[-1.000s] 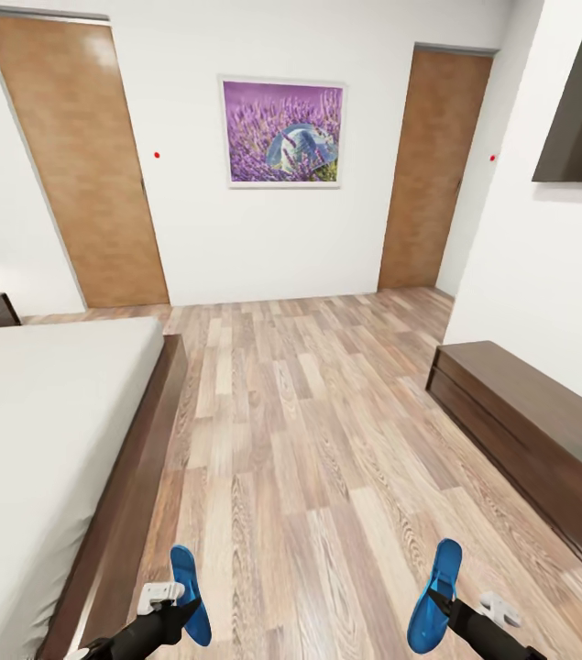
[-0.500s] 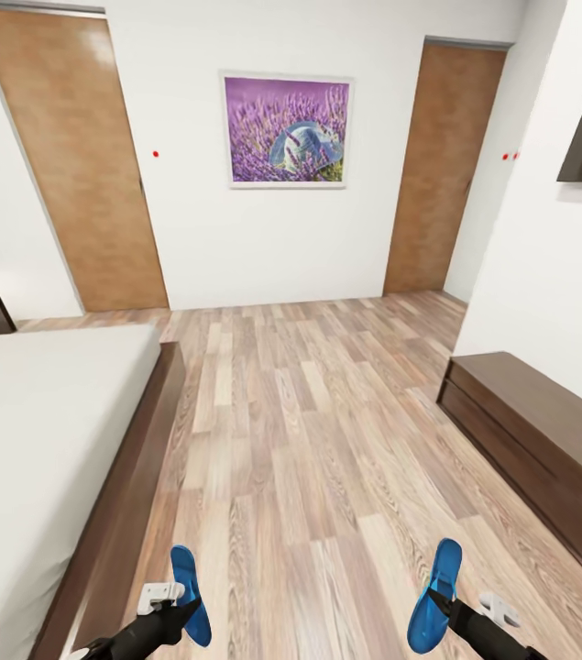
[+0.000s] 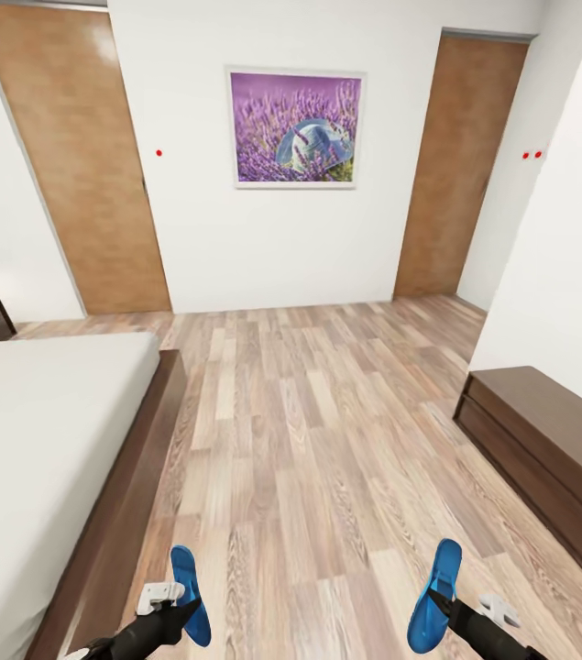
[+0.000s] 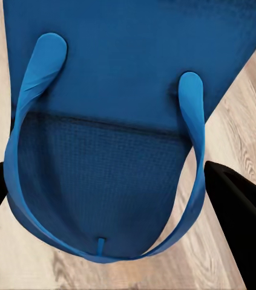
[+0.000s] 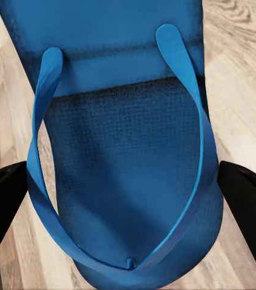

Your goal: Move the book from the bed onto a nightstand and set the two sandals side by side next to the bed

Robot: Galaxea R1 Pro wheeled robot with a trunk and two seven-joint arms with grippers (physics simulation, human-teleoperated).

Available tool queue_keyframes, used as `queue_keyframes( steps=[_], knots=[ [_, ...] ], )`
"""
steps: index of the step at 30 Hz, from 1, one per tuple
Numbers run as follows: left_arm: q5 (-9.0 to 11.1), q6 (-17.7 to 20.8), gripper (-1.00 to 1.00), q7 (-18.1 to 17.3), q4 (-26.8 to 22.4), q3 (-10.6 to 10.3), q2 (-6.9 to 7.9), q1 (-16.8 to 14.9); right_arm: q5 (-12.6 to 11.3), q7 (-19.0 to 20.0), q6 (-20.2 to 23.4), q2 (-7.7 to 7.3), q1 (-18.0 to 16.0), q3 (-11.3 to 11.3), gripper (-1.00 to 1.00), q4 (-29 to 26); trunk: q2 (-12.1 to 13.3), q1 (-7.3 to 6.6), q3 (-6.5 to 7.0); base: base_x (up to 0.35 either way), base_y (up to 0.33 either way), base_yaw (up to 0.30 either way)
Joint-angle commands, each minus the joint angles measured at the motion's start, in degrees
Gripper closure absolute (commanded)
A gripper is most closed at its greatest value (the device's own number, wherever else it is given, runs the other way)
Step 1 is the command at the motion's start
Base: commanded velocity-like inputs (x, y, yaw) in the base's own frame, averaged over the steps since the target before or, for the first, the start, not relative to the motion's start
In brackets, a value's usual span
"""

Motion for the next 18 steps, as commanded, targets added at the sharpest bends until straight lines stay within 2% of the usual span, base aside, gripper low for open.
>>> queue_keyframes(
  steps=[1, 7, 18],
  knots=[
    [0.3, -0.4, 1.00, -0.1, 0.0, -0.4, 0.00, -0.1, -0.6, 0.3, 0.5, -0.01, 0.0, -0.2, 1.00, 0.0, 0.0, 0.02, -0.05, 0.323, 0.000, 0.244],
    [0.3, -0.4, 1.00, -0.1, 0.0, -0.4, 0.00, -0.1, -0.6, 0.3, 0.5, -0.01, 0.0, -0.2, 1.00, 0.0, 0.0, 0.02, -0.05, 0.323, 0.000, 0.236],
    [0.3, -0.4, 1.00, -0.2, 0.0, -0.4, 0.00, -0.1, -0.6, 0.2, 0.5, 0.01, 0.0, -0.2, 1.00, 0.0, 0.0, 0.02, -0.05, 0.323, 0.000, 0.024]
  ],
)
